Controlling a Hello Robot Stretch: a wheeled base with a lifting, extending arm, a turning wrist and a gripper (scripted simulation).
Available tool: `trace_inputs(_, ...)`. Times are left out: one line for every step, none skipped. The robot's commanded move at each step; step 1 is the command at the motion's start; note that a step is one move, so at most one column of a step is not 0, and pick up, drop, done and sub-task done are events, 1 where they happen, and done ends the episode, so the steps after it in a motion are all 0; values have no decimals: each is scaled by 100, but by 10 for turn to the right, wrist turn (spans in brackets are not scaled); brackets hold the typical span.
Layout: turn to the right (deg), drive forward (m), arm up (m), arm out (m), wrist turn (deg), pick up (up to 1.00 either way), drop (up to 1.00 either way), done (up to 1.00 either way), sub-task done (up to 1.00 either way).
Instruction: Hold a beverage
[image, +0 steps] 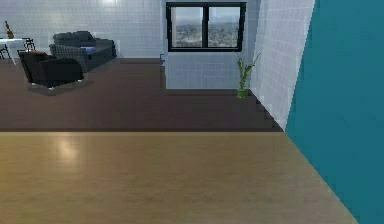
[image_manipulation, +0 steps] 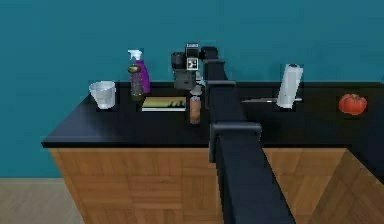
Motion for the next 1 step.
trace_inputs(0,0,-16,0,0,0,0,0,0)
